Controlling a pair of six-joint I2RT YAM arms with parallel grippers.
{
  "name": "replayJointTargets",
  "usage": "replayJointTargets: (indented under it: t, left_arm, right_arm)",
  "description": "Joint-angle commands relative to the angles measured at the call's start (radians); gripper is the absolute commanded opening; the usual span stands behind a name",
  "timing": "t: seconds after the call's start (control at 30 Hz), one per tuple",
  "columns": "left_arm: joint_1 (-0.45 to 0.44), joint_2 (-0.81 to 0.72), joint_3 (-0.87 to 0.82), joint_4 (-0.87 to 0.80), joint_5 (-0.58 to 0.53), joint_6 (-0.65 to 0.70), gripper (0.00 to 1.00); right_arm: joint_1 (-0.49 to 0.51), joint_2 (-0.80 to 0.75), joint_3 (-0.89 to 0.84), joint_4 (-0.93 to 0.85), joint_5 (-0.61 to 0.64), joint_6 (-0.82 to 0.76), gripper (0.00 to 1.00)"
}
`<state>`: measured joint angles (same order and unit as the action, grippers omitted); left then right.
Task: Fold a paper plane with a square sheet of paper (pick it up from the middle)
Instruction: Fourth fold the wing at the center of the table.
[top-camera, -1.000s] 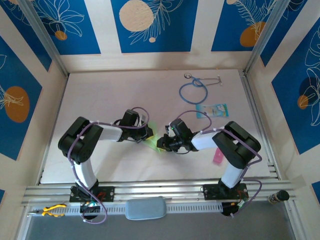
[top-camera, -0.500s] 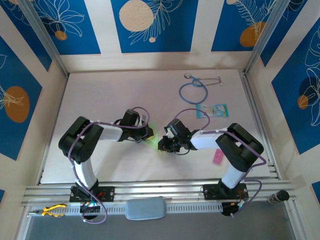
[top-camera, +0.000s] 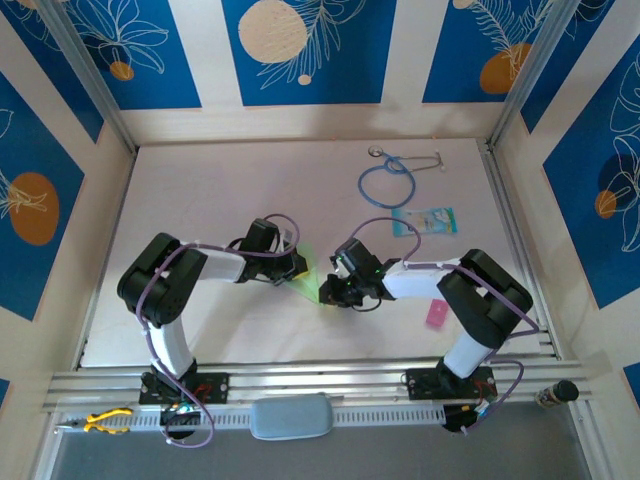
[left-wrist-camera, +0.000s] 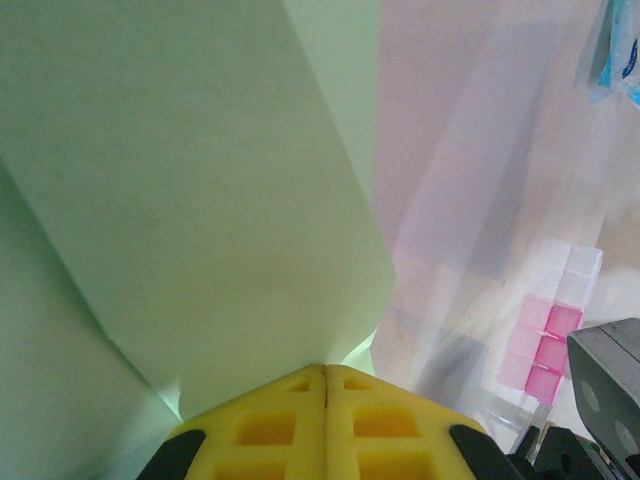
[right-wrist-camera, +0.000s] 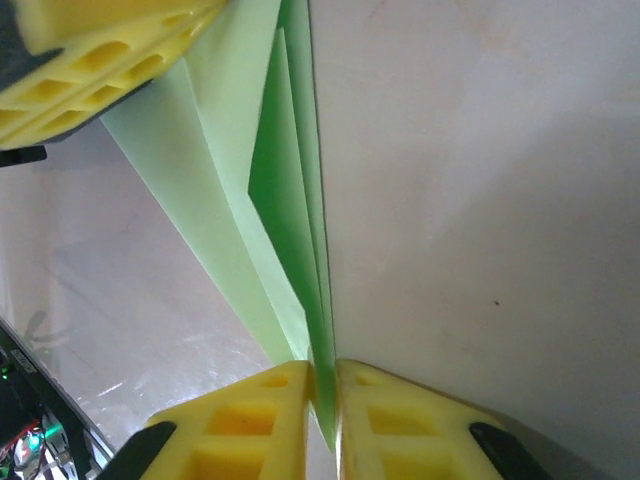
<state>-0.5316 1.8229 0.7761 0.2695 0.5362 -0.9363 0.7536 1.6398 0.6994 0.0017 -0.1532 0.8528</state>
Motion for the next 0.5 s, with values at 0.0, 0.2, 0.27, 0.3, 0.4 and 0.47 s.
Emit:
replayJointTargets:
  t: [0.0,0.2,0.27,0.3,0.4,0.47]
  left_arm:
    - [-0.003,0.033,0.003,-0.04,-0.038,0.008,0.06]
    - [-0.004,0.032,0.002,-0.041,-0.043,0.005,0.06]
    - [-0.004,0.029,0.002,-0.047,-0.048,0.007,0.06]
    - [-0.004,0.027,0.001,-0.049,-0.048,0.007,0.05]
    - [-0.004,0.025,0.002,-0.052,-0.052,0.007,0.05]
    - [-0.003,0.025,0.002,-0.052,-0.055,0.006,0.06]
  right_arm:
    - [0.013,-0.012,-0.006,-0.083,-0.014,-0.024,0.11]
    - [0.019,0.005,-0.012,-0.09,-0.027,-0.018,0.08]
    - [0.023,-0.008,-0.013,-0.096,-0.029,-0.018,0.09]
    - [0.023,-0.017,-0.015,-0.1,-0.027,-0.018,0.09]
    - [0.024,-0.039,-0.018,-0.096,-0.039,-0.025,0.08]
    - [0.023,-0.033,-0.016,-0.1,-0.047,-0.03,0.07]
